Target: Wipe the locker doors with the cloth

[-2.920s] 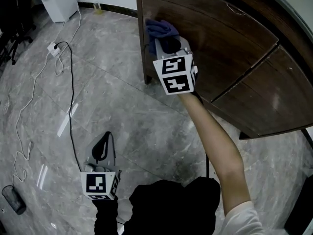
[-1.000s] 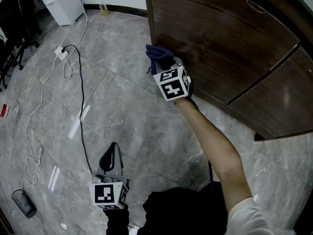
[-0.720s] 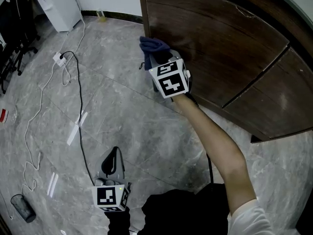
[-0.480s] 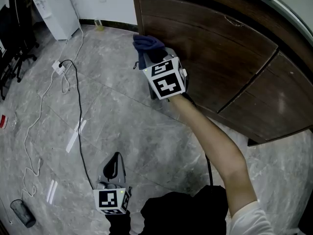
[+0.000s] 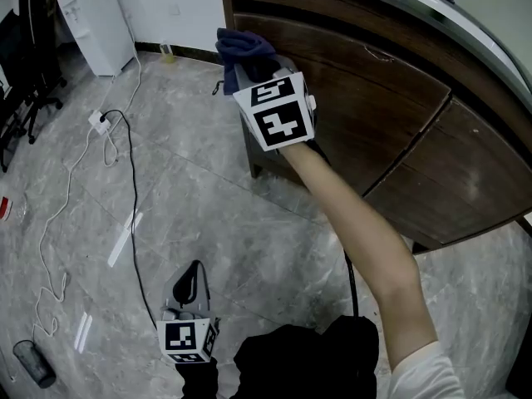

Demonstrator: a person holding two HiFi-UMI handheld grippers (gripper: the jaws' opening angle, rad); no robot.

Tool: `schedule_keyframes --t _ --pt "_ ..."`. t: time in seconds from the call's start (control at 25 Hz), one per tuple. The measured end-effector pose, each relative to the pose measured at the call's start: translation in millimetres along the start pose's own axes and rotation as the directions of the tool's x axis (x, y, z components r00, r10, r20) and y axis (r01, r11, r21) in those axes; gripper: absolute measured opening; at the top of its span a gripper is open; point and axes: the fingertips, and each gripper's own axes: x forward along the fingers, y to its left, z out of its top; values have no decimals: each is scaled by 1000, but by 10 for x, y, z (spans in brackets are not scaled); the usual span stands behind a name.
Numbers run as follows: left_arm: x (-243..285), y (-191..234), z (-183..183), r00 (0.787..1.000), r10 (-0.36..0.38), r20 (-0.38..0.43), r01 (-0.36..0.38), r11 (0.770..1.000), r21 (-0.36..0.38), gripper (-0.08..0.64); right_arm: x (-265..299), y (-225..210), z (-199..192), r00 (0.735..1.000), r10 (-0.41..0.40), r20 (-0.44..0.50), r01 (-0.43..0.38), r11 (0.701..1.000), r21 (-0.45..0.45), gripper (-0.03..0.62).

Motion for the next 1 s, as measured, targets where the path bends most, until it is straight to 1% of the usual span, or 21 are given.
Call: schedule_keyframes --t 0.16,0.36,0.48,0.72,0.88,1.0 --pt "-38 45 67 1000 12 13 -12 1000 13 2 -5 -36 216 1000 -11 29 11 1000 -3 71" --pt "-49 -5 158 1000 0 18 0 1000 18 2 18 -76 467 998 -27 59 27 1000 -4 71" --pt "-77 -36 197 1000 2 22 -2 1000 27 3 9 -76 552 997 -27 72 28 1000 -9 71" --pt "-67 -98 295 1000 -2 30 1 999 41 2 -291 12 725 991 22 135 -15 999 -51 71" --pt "30 -314 375 999 -26 34 24 998 64 2 -616 -19 720 983 60 172 -52 997 -51 72" --pt "59 -497 451 998 -42 44 39 996 75 2 -827 -97 690 981 69 181 -63 997 -40 71"
